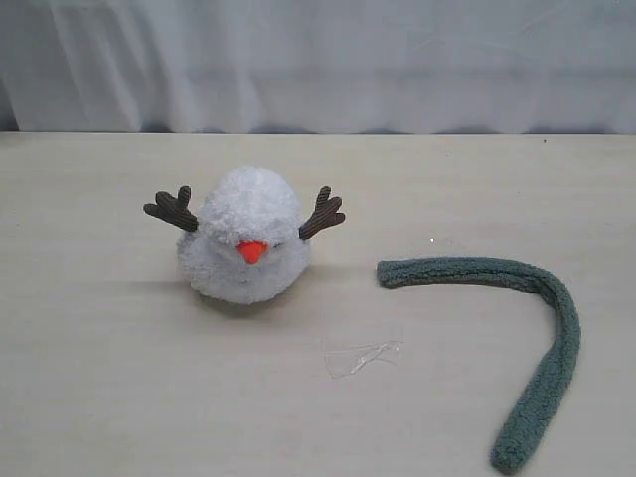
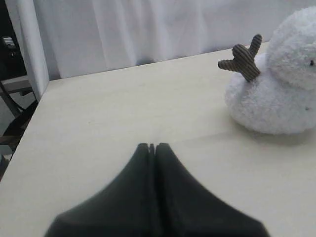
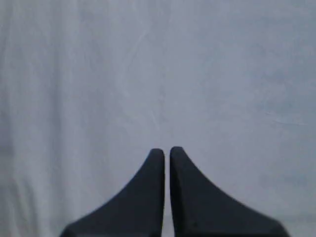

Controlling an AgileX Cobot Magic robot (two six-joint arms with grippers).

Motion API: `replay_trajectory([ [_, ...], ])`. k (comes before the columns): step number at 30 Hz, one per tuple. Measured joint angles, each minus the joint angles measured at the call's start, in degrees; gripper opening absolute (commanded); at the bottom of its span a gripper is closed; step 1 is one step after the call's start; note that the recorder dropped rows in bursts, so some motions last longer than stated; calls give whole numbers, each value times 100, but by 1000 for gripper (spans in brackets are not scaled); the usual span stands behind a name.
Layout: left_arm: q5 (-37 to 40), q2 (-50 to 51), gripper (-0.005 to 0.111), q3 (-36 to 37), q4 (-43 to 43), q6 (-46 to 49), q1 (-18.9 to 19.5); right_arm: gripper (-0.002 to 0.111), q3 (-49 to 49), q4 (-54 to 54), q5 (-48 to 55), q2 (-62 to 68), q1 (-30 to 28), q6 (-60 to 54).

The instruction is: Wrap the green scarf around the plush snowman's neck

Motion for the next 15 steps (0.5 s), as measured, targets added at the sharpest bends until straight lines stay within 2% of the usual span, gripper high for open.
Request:
replay_trajectory([
  [3,0,0,0,0,0,0,0,6,0,-45,-681,0,0,1016],
  [5,0,0,0,0,0,0,0,16,0,-206,-1105,0,0,1230],
  [7,0,0,0,0,0,0,0,32,-135,-298,-1144,31,0,1349],
  [12,0,0,0,0,0,0,0,95,-1271,-336,-371,611,0,1440],
  [14,0,0,0,0,0,0,0,106,-1826,-361,210,929,0,1440],
  [15,0,0,0,0,0,0,0,107,-2151,-442,607,1119,0,1440],
])
